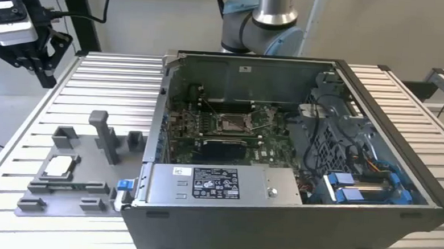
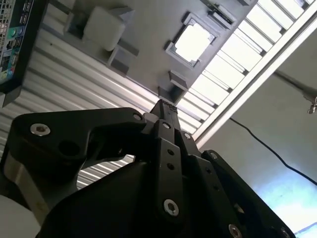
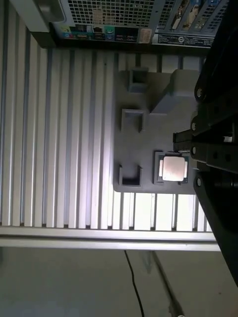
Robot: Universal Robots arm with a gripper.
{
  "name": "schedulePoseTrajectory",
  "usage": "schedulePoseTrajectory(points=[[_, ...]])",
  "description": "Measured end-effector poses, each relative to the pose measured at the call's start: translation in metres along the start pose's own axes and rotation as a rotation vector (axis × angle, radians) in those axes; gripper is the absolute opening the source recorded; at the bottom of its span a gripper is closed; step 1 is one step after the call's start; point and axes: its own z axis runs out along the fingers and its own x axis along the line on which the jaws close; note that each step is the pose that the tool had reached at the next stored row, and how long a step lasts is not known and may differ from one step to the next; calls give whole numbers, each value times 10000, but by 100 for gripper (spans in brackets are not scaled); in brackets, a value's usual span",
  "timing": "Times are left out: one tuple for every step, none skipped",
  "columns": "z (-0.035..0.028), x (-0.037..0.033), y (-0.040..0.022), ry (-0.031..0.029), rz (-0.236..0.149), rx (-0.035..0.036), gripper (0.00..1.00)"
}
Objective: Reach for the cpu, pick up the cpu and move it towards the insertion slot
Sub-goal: 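Reach for the cpu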
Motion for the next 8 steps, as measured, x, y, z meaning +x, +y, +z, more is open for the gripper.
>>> schedulePoseTrajectory(points=[[1, 23, -11, 0, 0, 0, 0], [2, 49, -24, 0, -2, 0, 0], [3, 75, -34, 0, 0, 0, 0], [5, 103, -44, 0, -1, 0, 0], [7, 126, -54, 0, -1, 0, 0], [10, 144, -59, 0, -1, 0, 0], [15, 156, -60, 0, -2, 0, 0], [19, 169, -61, 1, -1, 0, 0]])
